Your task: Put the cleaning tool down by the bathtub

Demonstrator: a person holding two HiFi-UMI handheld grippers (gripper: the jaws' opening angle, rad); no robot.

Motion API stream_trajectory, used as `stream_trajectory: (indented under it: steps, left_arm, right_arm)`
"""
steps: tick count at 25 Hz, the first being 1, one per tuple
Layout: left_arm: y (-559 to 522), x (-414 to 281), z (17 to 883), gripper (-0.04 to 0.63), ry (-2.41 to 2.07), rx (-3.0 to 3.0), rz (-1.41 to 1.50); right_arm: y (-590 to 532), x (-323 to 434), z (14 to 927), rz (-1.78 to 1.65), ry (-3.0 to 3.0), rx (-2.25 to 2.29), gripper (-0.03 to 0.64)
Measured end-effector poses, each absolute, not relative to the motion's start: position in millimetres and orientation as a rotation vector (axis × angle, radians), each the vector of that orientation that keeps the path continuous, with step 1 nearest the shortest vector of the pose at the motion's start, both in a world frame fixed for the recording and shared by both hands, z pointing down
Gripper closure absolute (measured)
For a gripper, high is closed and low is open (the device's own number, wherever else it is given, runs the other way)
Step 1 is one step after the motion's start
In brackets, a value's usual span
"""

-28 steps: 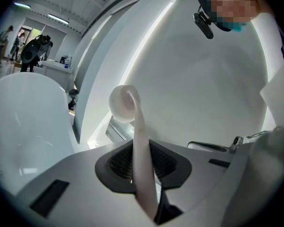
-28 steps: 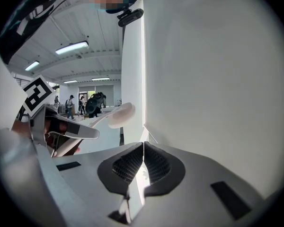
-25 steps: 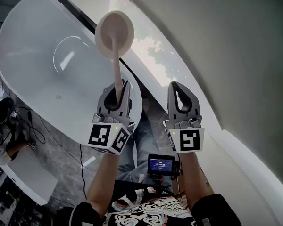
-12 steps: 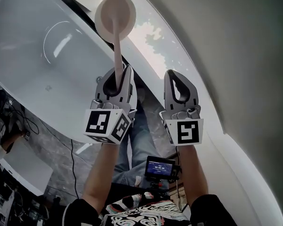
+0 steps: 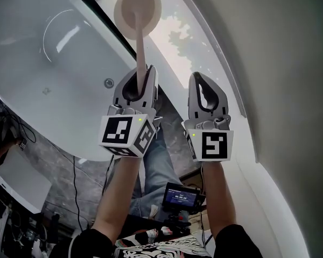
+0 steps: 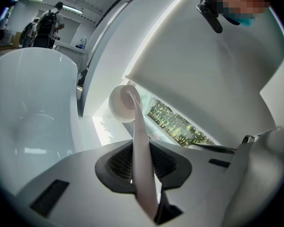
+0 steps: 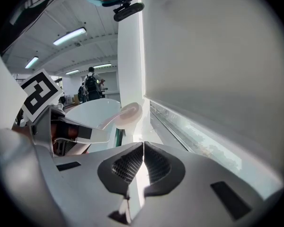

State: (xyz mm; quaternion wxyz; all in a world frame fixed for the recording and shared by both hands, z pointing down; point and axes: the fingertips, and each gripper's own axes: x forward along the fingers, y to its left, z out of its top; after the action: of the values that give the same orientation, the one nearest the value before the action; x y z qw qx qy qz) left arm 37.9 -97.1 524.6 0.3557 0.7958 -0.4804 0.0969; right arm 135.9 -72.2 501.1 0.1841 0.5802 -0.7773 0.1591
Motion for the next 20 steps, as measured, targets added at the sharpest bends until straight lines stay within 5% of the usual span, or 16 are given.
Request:
stream_trajectory:
  steps: [20]
  left_arm:
    - [-93.4,54.4,617.8,0.52,-1.286,1.926,0.278]
  right_arm:
    - [-81.3,139.4,579.1,0.493,-2.157,1.528,0.591]
